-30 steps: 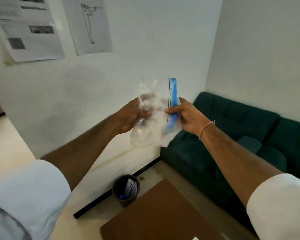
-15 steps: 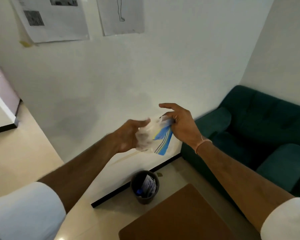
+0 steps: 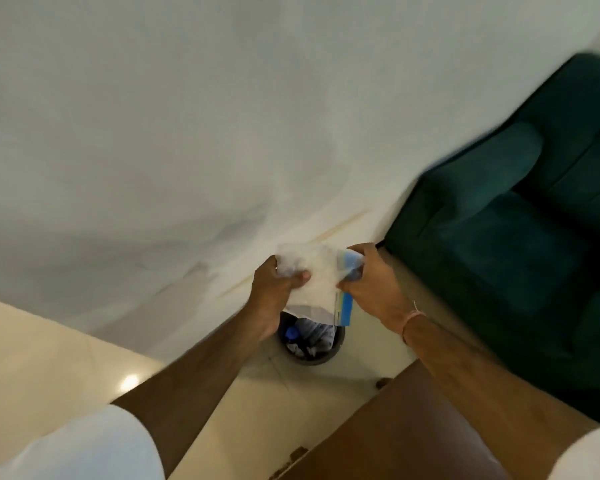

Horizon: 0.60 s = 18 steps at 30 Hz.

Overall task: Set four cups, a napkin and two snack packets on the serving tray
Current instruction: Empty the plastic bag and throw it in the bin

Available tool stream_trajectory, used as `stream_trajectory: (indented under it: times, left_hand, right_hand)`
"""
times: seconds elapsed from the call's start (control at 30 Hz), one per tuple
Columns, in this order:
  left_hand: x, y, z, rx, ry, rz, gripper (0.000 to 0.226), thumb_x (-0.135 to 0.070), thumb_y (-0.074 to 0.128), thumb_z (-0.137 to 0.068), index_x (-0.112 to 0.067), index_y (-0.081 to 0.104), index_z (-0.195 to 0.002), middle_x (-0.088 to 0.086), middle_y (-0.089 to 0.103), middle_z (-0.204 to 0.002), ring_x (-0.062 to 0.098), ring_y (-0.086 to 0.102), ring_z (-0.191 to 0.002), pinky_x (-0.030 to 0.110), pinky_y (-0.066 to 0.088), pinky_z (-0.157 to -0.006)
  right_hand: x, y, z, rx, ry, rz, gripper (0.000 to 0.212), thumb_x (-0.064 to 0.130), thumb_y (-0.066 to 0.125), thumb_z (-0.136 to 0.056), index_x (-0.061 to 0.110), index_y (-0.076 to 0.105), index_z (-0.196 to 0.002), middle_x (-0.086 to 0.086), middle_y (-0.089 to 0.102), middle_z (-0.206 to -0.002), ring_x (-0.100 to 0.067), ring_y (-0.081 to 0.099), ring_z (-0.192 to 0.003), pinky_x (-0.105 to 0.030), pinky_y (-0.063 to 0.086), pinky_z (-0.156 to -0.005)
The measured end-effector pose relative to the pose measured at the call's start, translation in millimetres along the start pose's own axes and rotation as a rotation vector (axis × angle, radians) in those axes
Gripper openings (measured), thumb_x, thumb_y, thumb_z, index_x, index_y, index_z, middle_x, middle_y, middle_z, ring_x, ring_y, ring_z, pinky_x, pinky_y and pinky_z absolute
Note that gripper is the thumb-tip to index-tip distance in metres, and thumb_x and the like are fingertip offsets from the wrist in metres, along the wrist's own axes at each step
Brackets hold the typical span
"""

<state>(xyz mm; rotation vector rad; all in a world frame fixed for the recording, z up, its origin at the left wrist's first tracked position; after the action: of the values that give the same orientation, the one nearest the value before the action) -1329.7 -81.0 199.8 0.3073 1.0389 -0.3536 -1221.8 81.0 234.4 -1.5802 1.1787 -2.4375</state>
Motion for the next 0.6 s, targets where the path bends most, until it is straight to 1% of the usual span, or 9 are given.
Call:
stream_trajectory:
  times: [0.03,0.1,0.13,0.17,0.27,0.33,0.4,0.5,0.6]
  left_hand:
    - [19,-1,-18,0.009,-0.036,0.005,0.049,-0.001,0.083,-0.075,-0.008,0.061,-0.119,0.01,0.071,-0.117,0.027,0.07,-0.101,0.044,0.059,-0.083]
    - [63,-8,-59,0.013,-0.096,0.046,0.047,-0.006,0.08,-0.08,-0.009,0.057,-0.12,0.005,0.067,-0.118,0.018,0.069,-0.1,0.032,0.057,-0.077]
    - [82,-14,-72,-0.002,-0.127,0.069,0.042,-0.008,0.079,-0.083,-0.012,0.056,-0.117,0.002,0.064,-0.115,0.011,0.069,-0.096,0.026,0.054,-0.073]
    - [109,-23,-85,-0.022,-0.167,0.086,0.039,-0.011,0.077,-0.085,-0.015,0.055,-0.117,0.001,0.063,-0.114,0.008,0.068,-0.096,0.025,0.052,-0.075]
    - [202,-58,-108,-0.043,-0.251,0.004,0.045,-0.019,0.072,-0.09,-0.015,0.054,-0.13,0.002,0.064,-0.127,0.017,0.062,-0.115,0.038,0.049,-0.095]
    - [266,-82,-107,-0.034,-0.32,-0.052,0.035,-0.019,0.071,-0.09,-0.018,0.061,-0.124,0.001,0.068,-0.124,0.019,0.063,-0.114,0.043,0.05,-0.099]
    - [326,-102,-103,-0.033,-0.396,-0.096,0.025,-0.015,0.07,-0.09,-0.018,0.067,-0.115,0.001,0.072,-0.117,0.021,0.065,-0.113,0.045,0.051,-0.1]
    - [387,-119,-110,-0.04,-0.457,-0.124,0.021,-0.013,0.07,-0.089,-0.017,0.071,-0.109,0.005,0.073,-0.113,0.026,0.066,-0.11,0.045,0.052,-0.098]
    - [427,-119,-129,-0.016,-0.464,-0.141,0.02,-0.024,0.07,-0.091,-0.019,0.07,-0.111,0.003,0.073,-0.114,0.024,0.068,-0.109,0.044,0.054,-0.096]
  right_hand:
    - [-17,12,-16,-0.031,-0.013,0.064,0.04,0.009,0.076,-0.082,0.014,0.051,-0.113,0.007,0.06,-0.094,-0.014,0.061,-0.084,-0.019,0.049,-0.066]
    - [-56,45,-51,-0.049,-0.034,0.196,0.027,0.005,0.068,-0.085,0.011,0.058,-0.109,-0.005,0.067,-0.097,-0.027,0.064,-0.087,-0.026,0.05,-0.067]
    - [-75,58,-64,-0.045,-0.031,0.244,0.025,0.004,0.065,-0.086,0.009,0.06,-0.11,-0.01,0.07,-0.1,-0.032,0.066,-0.089,-0.031,0.051,-0.069]
    - [-101,78,-78,-0.031,-0.009,0.275,0.025,0.003,0.062,-0.086,0.009,0.062,-0.111,-0.014,0.071,-0.101,-0.035,0.067,-0.091,-0.033,0.051,-0.071]
    - [-179,139,-112,-0.008,0.027,0.362,0.031,0.004,0.057,-0.087,0.012,0.066,-0.115,-0.017,0.074,-0.103,-0.04,0.067,-0.094,-0.035,0.052,-0.074]
    - [-229,181,-127,0.042,0.06,0.431,0.034,0.006,0.055,-0.087,0.013,0.068,-0.117,-0.02,0.073,-0.105,-0.041,0.067,-0.096,-0.038,0.052,-0.078]
    - [-277,225,-141,0.095,0.092,0.471,0.038,0.008,0.056,-0.088,0.016,0.069,-0.122,-0.022,0.072,-0.112,-0.043,0.066,-0.102,-0.039,0.053,-0.085]
    - [-336,280,-155,0.173,0.108,0.512,0.039,0.009,0.056,-0.092,0.015,0.066,-0.128,-0.023,0.069,-0.12,-0.044,0.062,-0.111,-0.044,0.05,-0.096]
    - [-382,323,-167,0.231,0.099,0.575,0.036,0.012,0.055,-0.094,0.013,0.065,-0.129,-0.026,0.067,-0.118,-0.047,0.06,-0.109,-0.046,0.05,-0.094]
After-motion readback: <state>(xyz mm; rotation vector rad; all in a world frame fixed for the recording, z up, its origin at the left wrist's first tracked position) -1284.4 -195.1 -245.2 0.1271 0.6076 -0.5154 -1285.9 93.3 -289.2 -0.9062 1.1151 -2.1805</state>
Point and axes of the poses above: each hand's wrist, its own z-axis away from the middle knuckle, its own y-axis out of the palm, x = y × z, the point moved 6 cm from there along -z, towards the middle knuckle
